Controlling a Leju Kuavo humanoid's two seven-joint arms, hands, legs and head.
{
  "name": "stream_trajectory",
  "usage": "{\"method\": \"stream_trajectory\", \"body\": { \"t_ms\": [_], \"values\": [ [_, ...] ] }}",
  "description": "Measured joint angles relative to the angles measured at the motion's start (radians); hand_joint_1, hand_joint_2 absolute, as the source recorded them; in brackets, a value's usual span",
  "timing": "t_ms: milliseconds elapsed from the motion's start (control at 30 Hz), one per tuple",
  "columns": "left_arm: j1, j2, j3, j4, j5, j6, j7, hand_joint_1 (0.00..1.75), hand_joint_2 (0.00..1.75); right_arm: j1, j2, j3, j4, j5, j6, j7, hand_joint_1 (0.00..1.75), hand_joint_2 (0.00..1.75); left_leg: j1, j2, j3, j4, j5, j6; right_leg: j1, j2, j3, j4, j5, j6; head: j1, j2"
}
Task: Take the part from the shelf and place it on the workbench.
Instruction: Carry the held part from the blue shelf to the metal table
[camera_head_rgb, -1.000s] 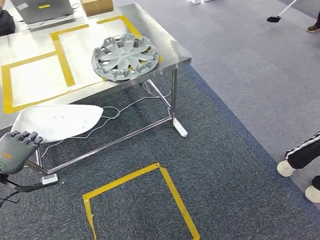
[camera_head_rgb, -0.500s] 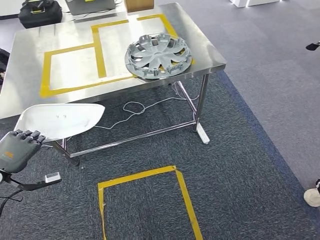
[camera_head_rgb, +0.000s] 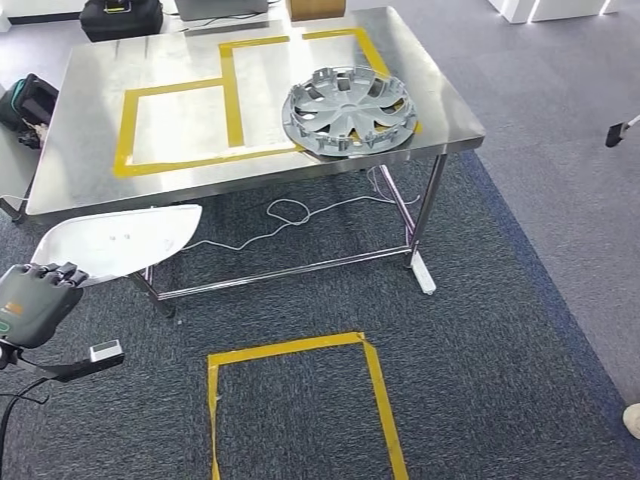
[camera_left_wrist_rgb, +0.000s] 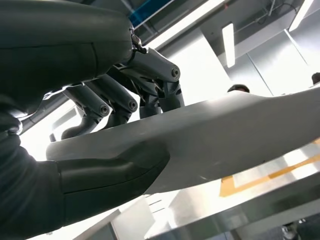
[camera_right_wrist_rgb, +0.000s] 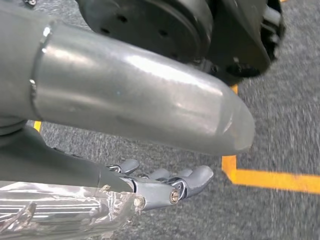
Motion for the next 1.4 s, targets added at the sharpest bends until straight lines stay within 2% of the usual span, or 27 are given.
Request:
{"method": "stream_trajectory", "body": {
  "t_ms": [33,233,367,433,500,533,600,667,700,733,800,833,867,900,933,967,1000,1033,1067,1100,1133,1167,1233,1267,1300,1367,1400],
  "values": [
    [0.000,-0.003,0.001,-0.001,0.003,-0.002,-0.001,1.75,1.75,0.000,-0.002,0.000,-0.007,0.000,-0.002,0.001,0.00,0.00,-0.001,0.000,0.000,0.000,-0.001,0.002,-0.001,0.000,0.000,-0.004,0.002,0.000,0.000,0.000],
    [0.000,-0.014,0.005,-0.002,0.017,-0.015,-0.011,1.75,1.75,0.001,-0.017,-0.002,-0.034,-0.002,-0.011,0.006,0.00,0.00,-0.002,0.000,-0.003,0.001,0.001,0.014,-0.002,0.001,0.013,-0.020,0.015,0.022,0.000,0.000],
    [0.000,-0.015,0.006,-0.002,0.018,-0.017,-0.015,1.75,1.75,0.001,-0.020,-0.002,-0.046,-0.003,-0.014,0.007,0.00,0.00,-0.002,0.000,-0.003,0.002,0.001,0.015,-0.003,0.001,0.013,-0.021,0.016,0.026,0.000,0.000],
    [0.000,-0.013,0.008,-0.003,0.012,-0.013,-0.015,1.75,1.75,0.001,-0.022,-0.002,-0.054,-0.003,-0.019,0.007,0.00,0.00,-0.004,-0.001,-0.002,-0.005,-0.004,0.029,-0.006,0.000,0.016,-0.015,0.029,0.039,-0.001,0.000],
    [-0.001,-0.011,0.011,-0.004,-0.001,-0.002,-0.015,1.75,1.75,0.002,-0.027,-0.002,-0.066,-0.003,-0.026,0.007,0.00,0.00,-0.003,-0.003,0.016,-0.026,-0.011,0.054,-0.009,0.000,0.003,0.008,0.039,0.055,0.000,0.000],
    [-0.003,-0.010,0.012,-0.005,-0.008,0.007,-0.014,1.75,1.75,0.002,-0.029,-0.002,-0.073,-0.004,-0.030,0.007,0.00,0.00,0.000,-0.004,0.027,-0.035,-0.013,0.062,-0.009,0.004,-0.014,0.036,0.029,0.057,0.001,0.000],
    [-0.009,-0.014,0.015,-0.005,-0.020,0.021,-0.009,1.75,1.75,0.001,-0.036,-0.002,-0.087,-0.006,-0.036,0.008,0.00,0.00,0.003,-0.007,0.040,-0.041,-0.013,0.066,-0.013,0.014,-0.069,0.134,-0.021,0.051,0.006,0.000],
    [-0.010,-0.022,0.015,-0.005,-0.030,0.025,0.000,1.75,1.75,0.002,-0.041,-0.002,-0.100,-0.009,-0.041,0.009,0.00,0.00,0.009,-0.011,0.045,-0.041,-0.017,0.060,-0.021,0.019,-0.133,0.239,-0.066,0.053,0.009,0.000],
    [-0.009,-0.027,0.014,-0.005,-0.035,0.025,0.006,1.75,1.75,0.003,-0.044,-0.001,-0.105,-0.011,-0.044,0.011,0.00,0.00,0.014,-0.014,0.049,-0.040,-0.021,0.054,-0.028,0.020,-0.148,0.256,-0.065,0.061,0.009,0.000],
    [-0.009,-0.031,0.013,-0.005,-0.037,0.025,0.012,1.75,1.75,0.005,-0.047,-0.001,-0.110,-0.012,-0.047,0.014,0.00,0.00,0.023,-0.017,0.055,-0.039,-0.026,0.044,-0.036,0.020,-0.145,0.238,-0.045,0.075,0.009,0.000],
    [-0.004,-0.037,0.014,-0.005,-0.040,0.025,0.027,1.75,1.75,0.007,-0.050,-0.001,-0.120,-0.015,-0.053,0.022,0.00,0.00,0.042,-0.022,0.067,-0.029,-0.044,0.015,-0.059,0.026,-0.094,0.129,0.020,0.113,0.012,0.000],
    [0.002,-0.037,0.017,-0.005,-0.041,0.026,0.035,1.75,1.75,0.006,-0.049,-0.001,-0.128,-0.015,-0.057,0.028,0.00,0.00,0.049,-0.024,0.070,-0.019,-0.055,-0.001,-0.068,0.034,-0.071,0.077,0.026,0.124,0.018,0.000],
    [0.010,-0.035,0.022,-0.006,-0.041,0.027,0.040,1.75,1.75,0.005,-0.049,-0.001,-0.136,-0.015,-0.062,0.034,0.00,0.00,0.053,-0.024,0.069,-0.011,-0.065,-0.014,-0.073,0.041,-0.055,0.045,0.024,0.122,0.023,0.000],
    [0.018,-0.032,0.028,-0.008,-0.041,0.029,0.043,1.75,1.75,0.005,-0.049,-0.001,-0.144,-0.015,-0.067,0.040,0.00,0.00,0.054,-0.025,0.069,-0.007,-0.072,-0.023,-0.074,0.047,-0.050,0.035,0.010,0.113,0.026,0.000],
    [0.027,-0.030,0.034,-0.010,-0.041,0.031,0.045,1.75,1.75,0.006,-0.050,-0.001,-0.153,-0.015,-0.073,0.044,0.00,0.00,0.054,-0.025,0.072,-0.007,-0.074,-0.028,-0.072,0.047,-0.049,0.034,-0.003,0.093,0.026,0.000],
    [0.035,-0.029,0.040,-0.012,-0.040,0.034,0.046,1.75,1.75,0.008,-0.052,0.000,-0.160,-0.013,-0.079,0.047,0.00,0.00,0.053,-0.025,0.075,-0.006,-0.069,-0.032,-0.070,0.045,-0.041,0.036,0.000,0.080,0.021,0.000],
    [0.044,-0.028,0.047,-0.015,-0.040,0.037,0.048,1.75,1.75,0.011,-0.054,0.000,-0.166,-0.012,-0.085,0.050,0.00,0.00,0.054,-0.021,0.068,0.015,-0.052,-0.034,-0.068,0.044,-0.032,0.032,-0.002,0.071,0.017,0.000],
    [0.057,-0.028,0.057,-0.019,-0.040,0.040,0.050,1.75,1.75,0.013,-0.055,0.001,-0.174,-0.009,-0.090,0.052,0.00,0.00,0.053,-0.015,0.044,0.058,-0.031,-0.035,-0.065,0.043,-0.017,0.024,-0.006,0.064,0.014,0.000],
    [0.073,-0.027,0.068,-0.022,-0.040,0.043,0.051,1.75,1.75,0.014,-0.056,0.001,-0.181,-0.006,-0.095,0.054,0.00,0.00,0.051,-0.010,0.004,0.118,-0.015,-0.034,-0.062,0.044,0.002,0.012,-0.011,0.057,0.012,0.000],
    [0.091,-0.027,0.079,-0.025,-0.041,0.045,0.053,1.75,1.75,0.016,-0.057,0.002,-0.186,-0.003,-0.099,0.056,0.00,0.00,0.048,-0.005,-0.046,0.185,-0.016,-0.030,-0.060,0.043,0.022,-0.003,-0.017,0.051,0.009,0.000],
    [0.108,-0.027,0.090,-0.026,-0.041,0.046,0.054,1.75,1.75,0.018,-0.058,0.003,-0.192,0.000,-0.101,0.057,0.00,0.00,0.044,-0.004,-0.094,0.237,-0.043,-0.025,-0.057,0.043,0.047,-0.021,-0.025,0.046,0.008,0.000],
    [0.121,-0.027,0.098,-0.027,-0.041,0.047,0.054,1.75,1.75,0.019,-0.058,0.004,-0.196,0.002,-0.103,0.058,0.00,0.00,0.039,-0.004,-0.132,0.266,-0.088,-0.018,-0.054,0.043,0.075,-0.038,-0.033,0.043,0.007,0.000],
    [0.140,-0.027,0.113,-0.027,-0.042,0.048,0.055,1.75,1.75,0.021,-0.058,0.006,-0.203,0.004,-0.105,0.060,0.00,0.00,0.030,-0.004,-0.174,0.254,-0.172,-0.006,-0.049,0.044,0.139,-0.070,-0.057,0.041,0.006,0.000],
    [0.148,-0.027,0.118,-0.027,-0.042,0.048,0.055,1.75,1.75,0.021,-0.058,0.006,-0.205,0.004,-0.106,0.060,0.00,0.00,0.025,-0.004,-0.180,0.216,-0.176,0.000,-0.048,0.044,0.172,-0.083,-0.072,0.041,0.006,0.000],
    [0.156,-0.027,0.123,-0.027,-0.042,0.048,0.055,1.75,1.75,0.020,-0.058,0.006,-0.207,0.004,-0.106,0.060,0.00,0.00,0.021,-0.002,-0.179,0.159,-0.127,0.007,-0.047,0.044,0.201,-0.094,-0.090,0.043,0.005,0.000],
    [0.168,-0.027,0.131,-0.027,-0.043,0.050,0.055,1.75,1.75,0.018,-0.059,0.007,-0.210,0.004,-0.106,0.060,0.00,0.00,0.012,0.003,-0.173,0.036,0.042,0.018,-0.042,0.044,0.255,-0.106,-0.134,0.049,0.002,0.000],
    [0.173,-0.027,0.134,-0.028,-0.043,0.050,0.055,1.75,1.75,0.017,-0.061,0.008,-0.212,0.004,-0.106,0.060,0.00,0.00,0.009,0.005,-0.169,0.001,0.103,0.019,-0.039,0.044,0.282,-0.116,-0.156,0.052,0.001,0.000]
  ]
}}
